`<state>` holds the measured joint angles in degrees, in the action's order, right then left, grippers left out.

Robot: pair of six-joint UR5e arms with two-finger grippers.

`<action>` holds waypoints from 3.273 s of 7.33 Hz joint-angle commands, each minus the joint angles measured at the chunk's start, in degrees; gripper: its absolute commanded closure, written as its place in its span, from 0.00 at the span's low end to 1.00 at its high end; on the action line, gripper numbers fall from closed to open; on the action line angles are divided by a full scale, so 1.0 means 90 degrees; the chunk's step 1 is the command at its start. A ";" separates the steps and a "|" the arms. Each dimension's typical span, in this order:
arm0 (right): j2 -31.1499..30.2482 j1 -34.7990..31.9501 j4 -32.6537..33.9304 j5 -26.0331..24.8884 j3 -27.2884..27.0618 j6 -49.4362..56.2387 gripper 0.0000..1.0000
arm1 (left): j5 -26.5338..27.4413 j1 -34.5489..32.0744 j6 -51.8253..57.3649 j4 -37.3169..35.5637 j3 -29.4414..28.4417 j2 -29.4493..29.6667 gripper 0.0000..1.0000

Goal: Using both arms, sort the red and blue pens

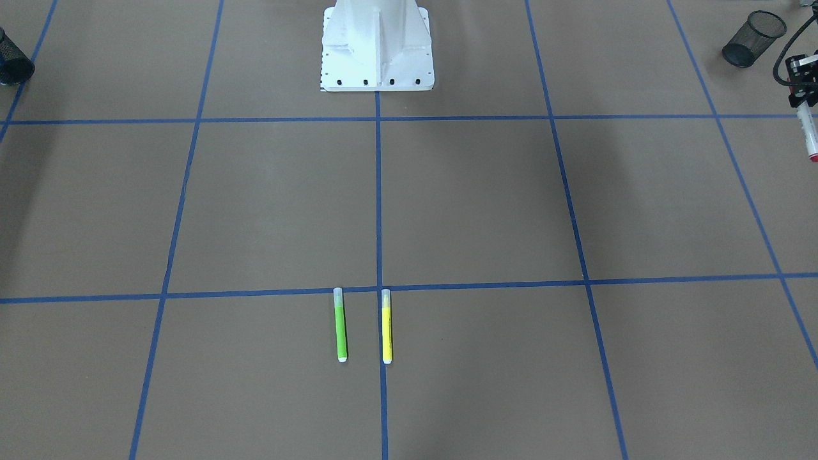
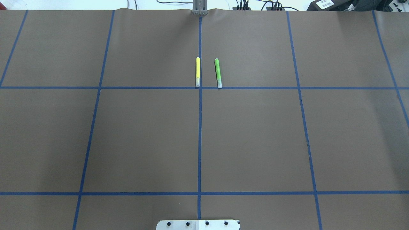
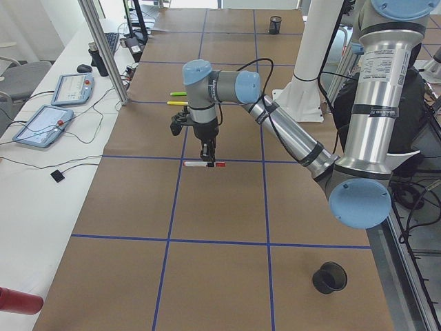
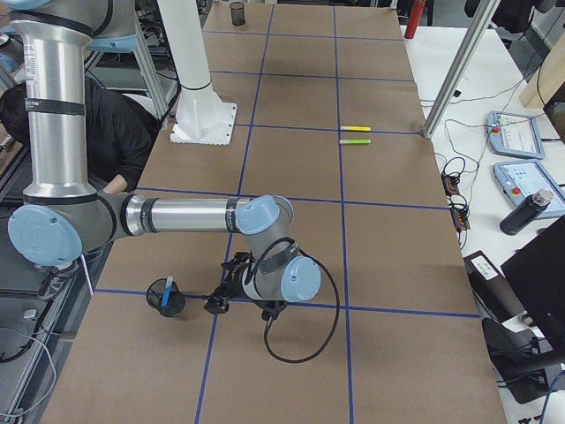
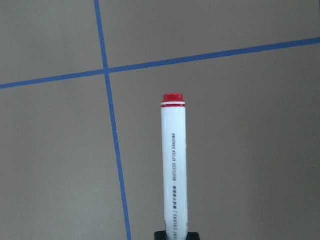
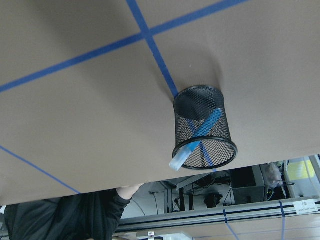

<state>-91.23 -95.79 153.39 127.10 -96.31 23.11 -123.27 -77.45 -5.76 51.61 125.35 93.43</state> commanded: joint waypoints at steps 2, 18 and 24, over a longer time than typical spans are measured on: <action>0.0049 -0.0099 -0.3120 -0.0119 -0.0023 -0.2377 0.01 | 0.0025 -0.0853 0.0832 -0.0051 -0.0080 -0.1227 1.00; 0.0869 0.0614 -0.5676 0.1327 0.0427 -0.3603 0.01 | -0.0198 -0.5281 0.2925 -0.3234 -0.3203 -0.3205 1.00; 0.0860 0.0653 -0.5676 0.1327 0.0398 -0.3945 0.01 | -0.0600 -0.5281 0.2905 -0.3479 -0.4376 -0.2696 1.00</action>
<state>-83.49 -89.98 102.31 139.04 -92.72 -12.06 -128.29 -124.98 20.43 20.76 87.23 69.16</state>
